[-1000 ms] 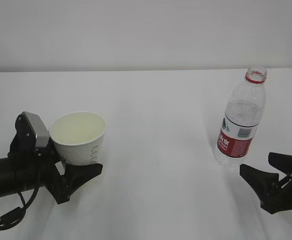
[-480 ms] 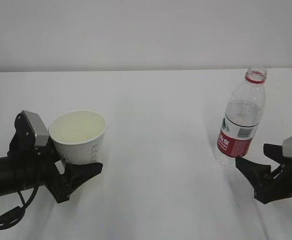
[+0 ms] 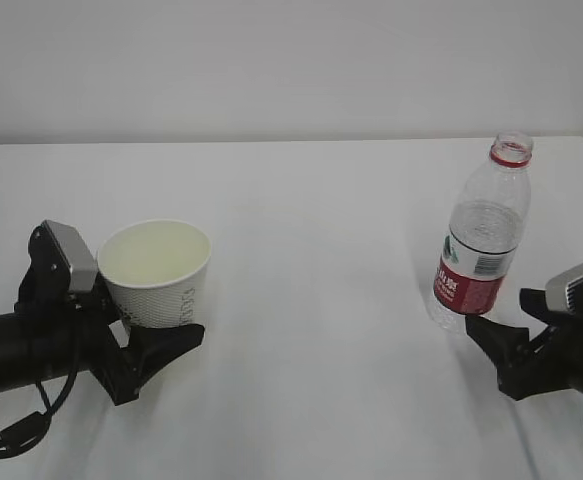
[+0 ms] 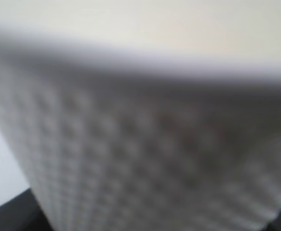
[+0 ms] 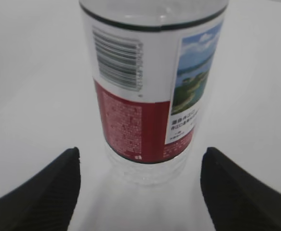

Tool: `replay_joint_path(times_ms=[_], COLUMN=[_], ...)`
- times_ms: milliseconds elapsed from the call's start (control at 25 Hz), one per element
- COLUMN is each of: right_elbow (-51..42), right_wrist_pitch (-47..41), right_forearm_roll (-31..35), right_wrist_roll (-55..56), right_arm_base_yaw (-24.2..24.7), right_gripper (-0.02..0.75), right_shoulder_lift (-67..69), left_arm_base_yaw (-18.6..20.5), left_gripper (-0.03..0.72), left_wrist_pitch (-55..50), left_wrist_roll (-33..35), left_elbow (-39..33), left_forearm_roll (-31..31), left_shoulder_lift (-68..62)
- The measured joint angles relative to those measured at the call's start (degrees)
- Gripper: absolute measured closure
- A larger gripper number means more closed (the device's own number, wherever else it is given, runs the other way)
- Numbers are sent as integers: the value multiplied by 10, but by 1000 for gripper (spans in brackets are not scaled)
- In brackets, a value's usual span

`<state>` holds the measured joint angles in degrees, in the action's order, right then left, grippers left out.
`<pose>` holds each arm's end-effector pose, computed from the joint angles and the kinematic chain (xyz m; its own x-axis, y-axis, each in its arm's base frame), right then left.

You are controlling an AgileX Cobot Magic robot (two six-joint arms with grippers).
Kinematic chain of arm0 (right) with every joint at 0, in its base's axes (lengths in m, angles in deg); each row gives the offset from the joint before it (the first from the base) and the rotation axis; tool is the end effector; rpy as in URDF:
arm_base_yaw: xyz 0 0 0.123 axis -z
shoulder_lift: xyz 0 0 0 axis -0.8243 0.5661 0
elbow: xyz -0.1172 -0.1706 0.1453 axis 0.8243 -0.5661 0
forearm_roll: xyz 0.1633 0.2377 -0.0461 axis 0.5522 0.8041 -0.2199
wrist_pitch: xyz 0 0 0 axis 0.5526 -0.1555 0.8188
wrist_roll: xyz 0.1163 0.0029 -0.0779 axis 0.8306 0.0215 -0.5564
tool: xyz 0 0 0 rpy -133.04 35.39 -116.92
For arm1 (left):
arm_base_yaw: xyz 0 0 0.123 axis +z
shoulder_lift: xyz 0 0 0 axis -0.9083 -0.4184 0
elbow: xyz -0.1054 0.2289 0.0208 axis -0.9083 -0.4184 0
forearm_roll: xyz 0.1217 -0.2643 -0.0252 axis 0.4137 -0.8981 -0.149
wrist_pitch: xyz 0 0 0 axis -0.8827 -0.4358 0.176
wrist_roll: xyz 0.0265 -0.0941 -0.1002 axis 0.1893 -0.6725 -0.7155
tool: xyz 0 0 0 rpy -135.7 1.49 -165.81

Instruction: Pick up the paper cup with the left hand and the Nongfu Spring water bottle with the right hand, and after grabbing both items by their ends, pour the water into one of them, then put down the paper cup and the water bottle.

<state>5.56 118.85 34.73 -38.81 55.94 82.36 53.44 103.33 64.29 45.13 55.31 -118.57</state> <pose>0.2562 0.0465 -0.0007 -0.3455 -0.2249 -0.9111 -0.4010 0.9131 -0.0733 0.2700 -0.1486 0.0031 -0.2293 0.2326 -0.9452 0.8050 0.5912 -0.0498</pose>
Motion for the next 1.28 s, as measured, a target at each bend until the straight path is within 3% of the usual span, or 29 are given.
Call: replay_joint_path(times_ms=[1280], right_elbow=[84], right_wrist_pitch=[0], right_forearm_roll=[-25], right_wrist_roll=[63], right_arm_base_yaw=[0], right_gripper=[148], right_shoulder_lift=[64], left_arm_base_yaw=[0], left_gripper=[153], left_wrist_pitch=[0], left_wrist_roll=[0], left_elbow=[0], left_forearm_roll=[-2], left_shoulder_lift=[9])
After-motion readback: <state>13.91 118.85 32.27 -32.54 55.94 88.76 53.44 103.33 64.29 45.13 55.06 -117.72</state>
